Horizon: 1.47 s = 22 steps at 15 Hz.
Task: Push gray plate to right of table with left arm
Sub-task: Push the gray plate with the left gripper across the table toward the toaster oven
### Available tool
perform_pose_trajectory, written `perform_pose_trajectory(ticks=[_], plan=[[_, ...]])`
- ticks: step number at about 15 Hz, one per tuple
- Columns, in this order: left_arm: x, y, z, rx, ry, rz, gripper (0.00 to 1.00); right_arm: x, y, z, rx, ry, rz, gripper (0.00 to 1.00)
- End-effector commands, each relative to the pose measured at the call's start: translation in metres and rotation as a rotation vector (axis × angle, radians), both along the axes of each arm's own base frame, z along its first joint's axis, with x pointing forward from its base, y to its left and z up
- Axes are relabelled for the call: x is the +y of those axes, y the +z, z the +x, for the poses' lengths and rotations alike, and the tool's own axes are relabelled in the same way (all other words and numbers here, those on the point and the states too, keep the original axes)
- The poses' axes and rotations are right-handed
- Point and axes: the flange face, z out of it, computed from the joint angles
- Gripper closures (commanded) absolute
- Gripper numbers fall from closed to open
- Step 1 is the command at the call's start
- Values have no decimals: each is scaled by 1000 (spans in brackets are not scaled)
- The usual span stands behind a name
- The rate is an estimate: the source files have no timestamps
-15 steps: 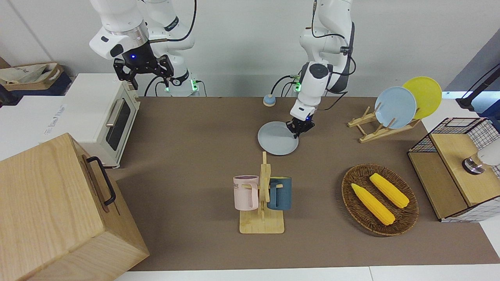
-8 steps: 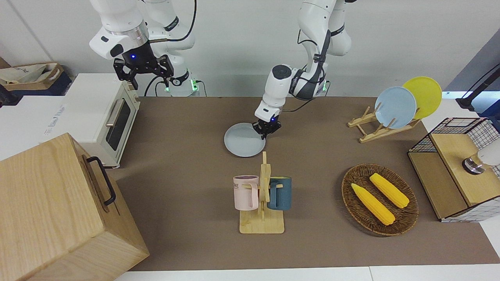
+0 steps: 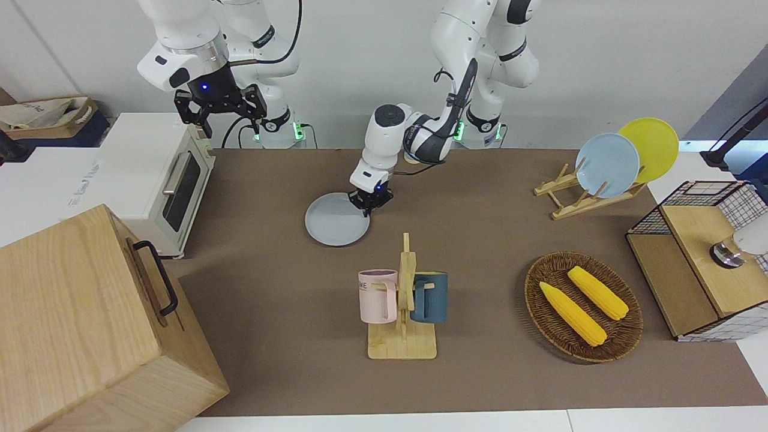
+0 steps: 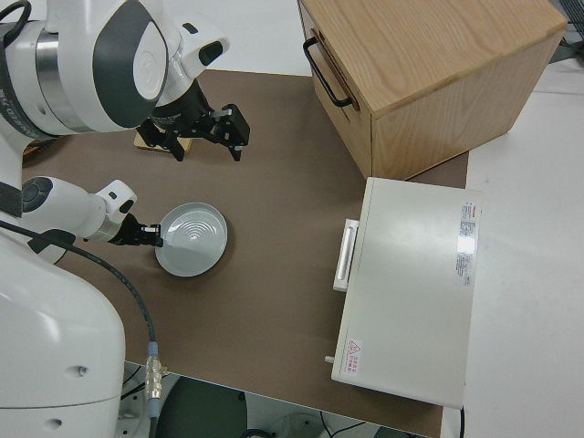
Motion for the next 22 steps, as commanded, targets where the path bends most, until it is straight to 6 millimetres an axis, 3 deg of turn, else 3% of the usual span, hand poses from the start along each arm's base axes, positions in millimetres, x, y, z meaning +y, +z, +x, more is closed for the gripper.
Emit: perform_pose_trajectory(ticks=[1, 3, 9, 10, 11, 13, 15, 17, 20, 22], plan=[[-47, -20, -10, 36, 23, 0, 1000, -3, 3, -3, 6, -4, 7, 17], [-62, -20, -20, 39, 26, -7, 1000, -3, 3, -3, 4, -4, 7, 17], [-67, -18, -19, 38, 27, -13, 959, -3, 3, -3, 6, -4, 7, 17], [-67, -19, -20, 40, 27, -11, 901, -2, 3, -4, 4, -2, 7, 17], [-67, -18, -19, 40, 26, -9, 776, -2, 3, -4, 6, -2, 7, 17], [-63, -16, -17, 45, 25, 2, 354, -2, 3, -4, 6, -2, 7, 17], [-58, -7, -12, 44, 27, 9, 229, -2, 3, -4, 6, -2, 7, 17], [-50, 16, -6, 33, 32, 6, 137, -3, 3, -3, 6, -5, 7, 17], [-18, 47, 16, 44, 27, 28, 68, -2, 3, -4, 6, -3, 8, 17], [18, 69, 33, 74, -26, 61, 38, -2, 3, -4, 4, -2, 7, 17]])
